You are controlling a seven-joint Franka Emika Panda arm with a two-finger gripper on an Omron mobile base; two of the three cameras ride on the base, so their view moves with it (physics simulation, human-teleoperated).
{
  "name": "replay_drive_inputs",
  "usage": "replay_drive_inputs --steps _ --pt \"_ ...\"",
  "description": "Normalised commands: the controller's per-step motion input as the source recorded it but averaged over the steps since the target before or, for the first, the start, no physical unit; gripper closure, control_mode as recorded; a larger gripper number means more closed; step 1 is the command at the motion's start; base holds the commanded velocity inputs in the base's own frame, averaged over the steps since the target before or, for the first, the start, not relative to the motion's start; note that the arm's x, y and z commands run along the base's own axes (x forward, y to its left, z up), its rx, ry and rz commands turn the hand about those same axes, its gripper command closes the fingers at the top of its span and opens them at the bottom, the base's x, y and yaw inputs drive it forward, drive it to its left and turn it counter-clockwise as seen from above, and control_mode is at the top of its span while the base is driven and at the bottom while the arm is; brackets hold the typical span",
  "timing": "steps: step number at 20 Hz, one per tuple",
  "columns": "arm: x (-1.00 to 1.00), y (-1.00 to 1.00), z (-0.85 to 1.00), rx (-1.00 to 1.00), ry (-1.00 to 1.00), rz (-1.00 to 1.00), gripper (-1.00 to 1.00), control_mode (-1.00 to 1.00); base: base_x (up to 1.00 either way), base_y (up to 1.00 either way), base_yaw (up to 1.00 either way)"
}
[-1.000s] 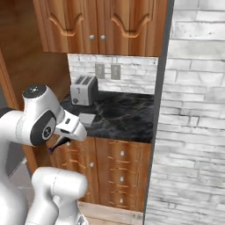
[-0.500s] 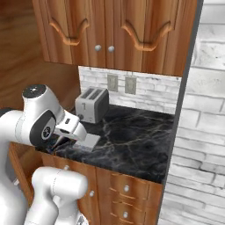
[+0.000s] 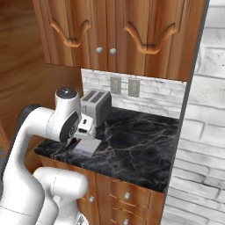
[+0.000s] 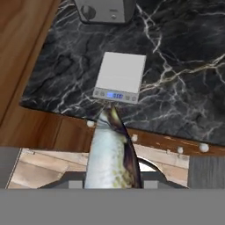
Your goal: Take the fish from the fridge and place it on the digital scale on the counter by the fridge. Wait a few seconds for a reading, then move it to the plate on the dining counter.
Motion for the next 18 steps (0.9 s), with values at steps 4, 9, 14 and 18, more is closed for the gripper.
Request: replay_drive_inputs --steps 4,9,14,18 --pt "0.71 0.0 -0.58 0.07 0.05 0.26 1.0 -1.0 0.0 0.0 0.0" --pt "0.54 0.14 -0.6 0.01 -0.01 0.23 1.0 -1.0 0.0 0.0 0.0" --pt "0.36 0.14 -0.39 0.0 -0.13 0.17 1.0 -1.0 0.0 0.0 0.0" --pt "0.24 0.2 -0.29 0.0 -0.1 0.1 1.0 -1.0 0.0 0.0 0.0"
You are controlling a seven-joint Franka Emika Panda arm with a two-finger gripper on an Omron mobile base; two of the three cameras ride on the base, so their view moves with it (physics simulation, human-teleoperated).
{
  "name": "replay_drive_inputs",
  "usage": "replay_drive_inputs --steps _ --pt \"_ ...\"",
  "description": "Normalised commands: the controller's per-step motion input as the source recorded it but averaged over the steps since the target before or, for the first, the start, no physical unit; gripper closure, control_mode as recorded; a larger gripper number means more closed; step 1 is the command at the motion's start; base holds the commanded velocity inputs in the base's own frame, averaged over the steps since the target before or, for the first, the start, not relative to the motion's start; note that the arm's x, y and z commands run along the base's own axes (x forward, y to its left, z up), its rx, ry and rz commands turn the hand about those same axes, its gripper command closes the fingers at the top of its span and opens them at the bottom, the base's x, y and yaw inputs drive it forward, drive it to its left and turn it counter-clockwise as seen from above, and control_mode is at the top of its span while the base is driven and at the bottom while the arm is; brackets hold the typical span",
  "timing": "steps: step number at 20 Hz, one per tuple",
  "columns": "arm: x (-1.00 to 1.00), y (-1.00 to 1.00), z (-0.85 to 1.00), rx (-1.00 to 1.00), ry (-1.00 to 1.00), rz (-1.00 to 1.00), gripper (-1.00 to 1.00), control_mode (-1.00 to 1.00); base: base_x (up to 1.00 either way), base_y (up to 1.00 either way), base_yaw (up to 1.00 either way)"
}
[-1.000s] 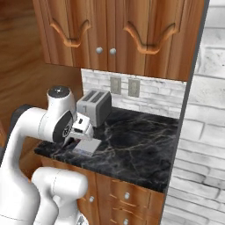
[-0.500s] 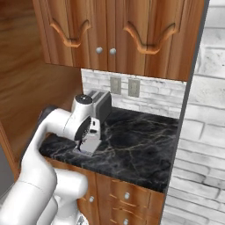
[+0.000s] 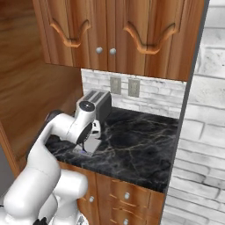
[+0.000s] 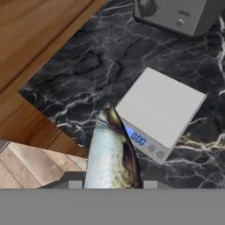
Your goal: Take the fish from the fridge and place it on the digital scale on the counter by the fridge. Wait a few seconds for a reading, then move it to the plate on the dining counter.
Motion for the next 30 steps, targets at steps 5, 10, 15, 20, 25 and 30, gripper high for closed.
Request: replay_drive_inputs --steps 5,10,15,20,25,30 --pt "0.41 0.3 -0.44 -0.01 -0.04 0.03 1.0 -1.0 0.0 0.0 0.0" --pt "0.42 0.05 -0.32 -0.09 -0.01 0.0 1.0 -1.0 0.0 0.0 0.0" --pt "0.4 0.0 -0.15 -0.07 0.0 0.0 1.0 -1.0 0.0 0.0 0.0" --pt "0.42 -0.01 -0.16 -0.02 0.0 0.0 1.0 -1.0 0.0 0.0 0.0" --pt "0.44 -0.06 -0.26 -0.01 0.0 0.0 1.0 -1.0 0.0 0.0 0.0" --pt "0.35 -0.03 -0.21 -0.01 -0.01 0.0 1.0 -1.0 0.0 0.0 0.0"
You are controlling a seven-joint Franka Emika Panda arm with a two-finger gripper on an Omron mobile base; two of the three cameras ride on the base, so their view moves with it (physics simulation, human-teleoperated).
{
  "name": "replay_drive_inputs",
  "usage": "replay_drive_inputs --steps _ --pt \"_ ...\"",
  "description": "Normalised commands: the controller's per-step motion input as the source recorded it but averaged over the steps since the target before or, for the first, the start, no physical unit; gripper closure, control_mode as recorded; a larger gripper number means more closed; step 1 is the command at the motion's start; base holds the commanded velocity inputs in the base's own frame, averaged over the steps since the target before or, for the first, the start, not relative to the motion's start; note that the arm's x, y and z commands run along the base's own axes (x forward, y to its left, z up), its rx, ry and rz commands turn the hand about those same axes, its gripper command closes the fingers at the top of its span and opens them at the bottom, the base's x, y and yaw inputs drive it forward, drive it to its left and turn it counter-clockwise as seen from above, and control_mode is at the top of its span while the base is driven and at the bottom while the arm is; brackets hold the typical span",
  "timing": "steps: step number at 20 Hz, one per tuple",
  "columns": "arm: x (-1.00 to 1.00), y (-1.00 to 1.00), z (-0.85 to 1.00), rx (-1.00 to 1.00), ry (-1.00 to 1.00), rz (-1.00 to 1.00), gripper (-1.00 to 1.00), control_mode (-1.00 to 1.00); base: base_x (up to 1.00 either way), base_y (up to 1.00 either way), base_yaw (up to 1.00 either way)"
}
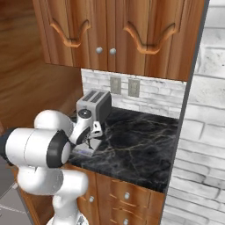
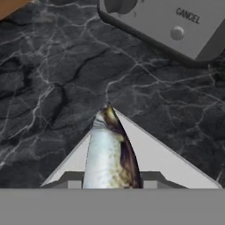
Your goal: Take the fish from the fridge and place it on the digital scale on the counter by the fridge. Wait a few seconds for a reading, then move it to the plate on the dining counter.
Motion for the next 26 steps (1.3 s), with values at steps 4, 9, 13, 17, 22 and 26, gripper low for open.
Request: replay_drive_inputs --steps 4,9,13,17,22,26 --pt "0.11 0.0 -0.19 -0.03 -0.02 0.0 1.0 -1.0 0.0 0.0 0.0" --pt "0.03 0.0 -0.11 -0.05 -0.03 0.0 -1.0 -1.0 0.0 0.0 0.0" --pt "0.07 0.0 -0.03 -0.03 -0.06 0.0 -1.0 -1.0 0.0 0.0 0.0" --pt "-0.09 0.0 0.19 0.0 -0.12 0.0 -1.0 -1.0 0.0 0.0 0.0" --pt "-0.55 0.0 0.91 0.05 -0.06 0.0 -1.0 -1.0 0.0 0.0 0.0" --pt "-0.69 0.01 0.97 0.05 0.0 -0.02 -1.0 -1.0 0.0 0.0 0.0"
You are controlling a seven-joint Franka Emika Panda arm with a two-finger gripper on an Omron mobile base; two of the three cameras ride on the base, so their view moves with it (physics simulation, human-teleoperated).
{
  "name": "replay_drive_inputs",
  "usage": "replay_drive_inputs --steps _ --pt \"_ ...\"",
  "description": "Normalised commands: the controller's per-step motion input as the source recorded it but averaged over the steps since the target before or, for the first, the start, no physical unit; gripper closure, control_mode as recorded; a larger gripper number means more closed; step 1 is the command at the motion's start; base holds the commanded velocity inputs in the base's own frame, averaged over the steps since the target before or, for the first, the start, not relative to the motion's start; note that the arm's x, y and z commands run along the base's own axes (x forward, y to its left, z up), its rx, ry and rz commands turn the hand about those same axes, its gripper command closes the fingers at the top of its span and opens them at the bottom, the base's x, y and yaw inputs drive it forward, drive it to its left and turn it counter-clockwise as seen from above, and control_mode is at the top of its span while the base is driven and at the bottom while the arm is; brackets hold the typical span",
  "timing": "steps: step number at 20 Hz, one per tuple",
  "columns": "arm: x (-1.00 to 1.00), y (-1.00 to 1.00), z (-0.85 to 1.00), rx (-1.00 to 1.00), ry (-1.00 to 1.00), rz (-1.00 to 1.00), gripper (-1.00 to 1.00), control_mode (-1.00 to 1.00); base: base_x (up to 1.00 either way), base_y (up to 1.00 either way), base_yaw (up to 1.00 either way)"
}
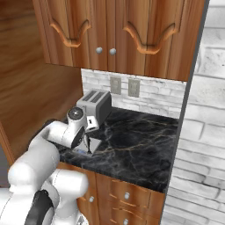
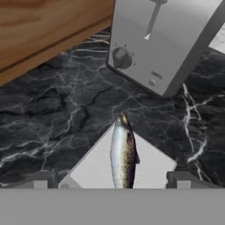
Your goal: Take the fish from the fridge and place it on the digital scale on the counter by the fridge. Wait a few seconds for a reading, then move it to the plate on the dining counter.
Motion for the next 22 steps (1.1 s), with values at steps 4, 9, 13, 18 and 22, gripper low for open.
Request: replay_drive_inputs --steps 4,9,13,18,22 --pt "-0.5 0.01 0.94 0.03 0.06 -0.06 -1.0 -1.0 0.0 0.0 0.0" --pt "-0.4 0.0 0.51 0.01 0.18 -0.08 -1.0 -1.0 0.0 0.0 0.0" --pt "-0.21 0.0 0.2 0.0 0.15 -0.09 -1.0 -1.0 0.0 0.0 0.0" --pt "0.0 0.0 0.03 0.0 0.04 -0.02 -1.0 -1.0 0.0 0.0 0.0" --pt "0.0 0.0 0.0 0.0 0.0 0.0 -1.0 -1.0 0.0 0.0 0.0"
